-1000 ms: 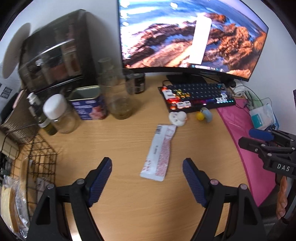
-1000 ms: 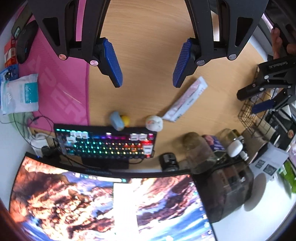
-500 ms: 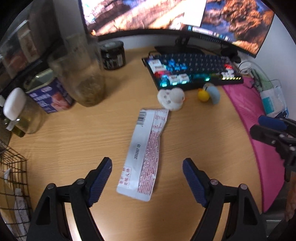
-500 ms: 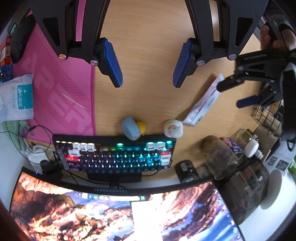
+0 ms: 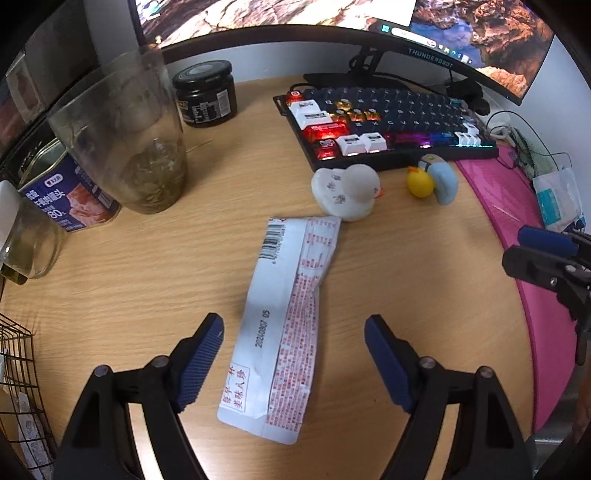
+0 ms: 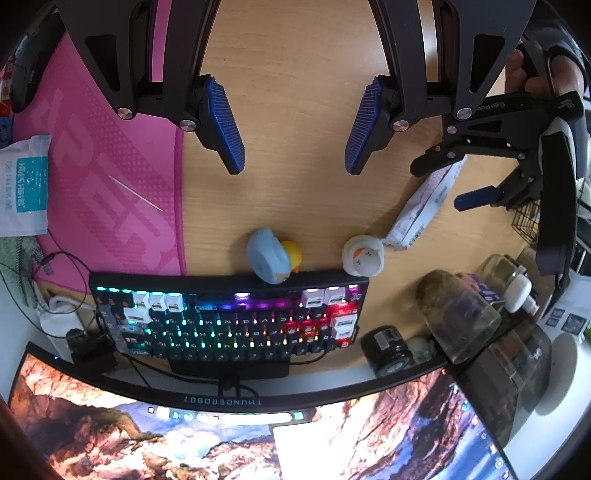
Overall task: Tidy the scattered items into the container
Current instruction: 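Grasp the white printed sachet with the left gripper while the right gripper grasps the blue duck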
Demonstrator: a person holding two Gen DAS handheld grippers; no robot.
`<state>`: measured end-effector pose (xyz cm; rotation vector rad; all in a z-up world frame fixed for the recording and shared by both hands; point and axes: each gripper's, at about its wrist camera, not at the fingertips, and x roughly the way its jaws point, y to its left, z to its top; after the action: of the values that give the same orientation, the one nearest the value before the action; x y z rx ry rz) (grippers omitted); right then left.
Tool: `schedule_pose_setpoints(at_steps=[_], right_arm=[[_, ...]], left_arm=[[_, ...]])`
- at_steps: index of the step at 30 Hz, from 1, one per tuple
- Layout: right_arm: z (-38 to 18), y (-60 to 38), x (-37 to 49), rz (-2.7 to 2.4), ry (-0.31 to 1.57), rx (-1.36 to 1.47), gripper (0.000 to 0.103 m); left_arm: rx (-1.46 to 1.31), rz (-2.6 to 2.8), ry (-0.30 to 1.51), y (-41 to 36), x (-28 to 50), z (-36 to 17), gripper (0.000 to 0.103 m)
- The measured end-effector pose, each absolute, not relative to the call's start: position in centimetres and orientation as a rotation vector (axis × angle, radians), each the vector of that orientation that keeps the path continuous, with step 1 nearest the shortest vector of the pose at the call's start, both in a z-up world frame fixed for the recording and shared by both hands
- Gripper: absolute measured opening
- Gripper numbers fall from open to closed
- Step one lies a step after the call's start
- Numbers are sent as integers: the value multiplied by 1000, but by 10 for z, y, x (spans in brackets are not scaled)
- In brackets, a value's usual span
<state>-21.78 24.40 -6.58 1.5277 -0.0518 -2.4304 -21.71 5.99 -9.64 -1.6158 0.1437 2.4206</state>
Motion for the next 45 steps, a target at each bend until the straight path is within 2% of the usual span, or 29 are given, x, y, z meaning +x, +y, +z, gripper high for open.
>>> schedule_pose_setpoints(at_steps=[23, 24, 25, 26, 28, 45], right_arm=[[-77, 233, -227, -2399, -44, 1556, 57], [-78, 233, -229, -2397, -43, 1557, 57], [-79, 232, -230, -2397, -41, 1557, 57], [-80, 231, -232, -2398, -37, 1555, 57], [-82, 230, -238, -2408, -24, 1538, 57], [-119, 212, -308, -2470, 149, 1499, 58]], left_arm=[[-1642, 2430, 146, 42, -221, -107, 81], [-1637, 2435, 145, 40, -220, -106, 80], [-1634, 2450, 152, 39, -219, -105, 74], [-1624, 2453, 150, 38, -218, -104, 62], [-1620, 2460, 131, 34, -217, -102, 51], [-1630, 2402, 58, 23, -220, -102, 49]])
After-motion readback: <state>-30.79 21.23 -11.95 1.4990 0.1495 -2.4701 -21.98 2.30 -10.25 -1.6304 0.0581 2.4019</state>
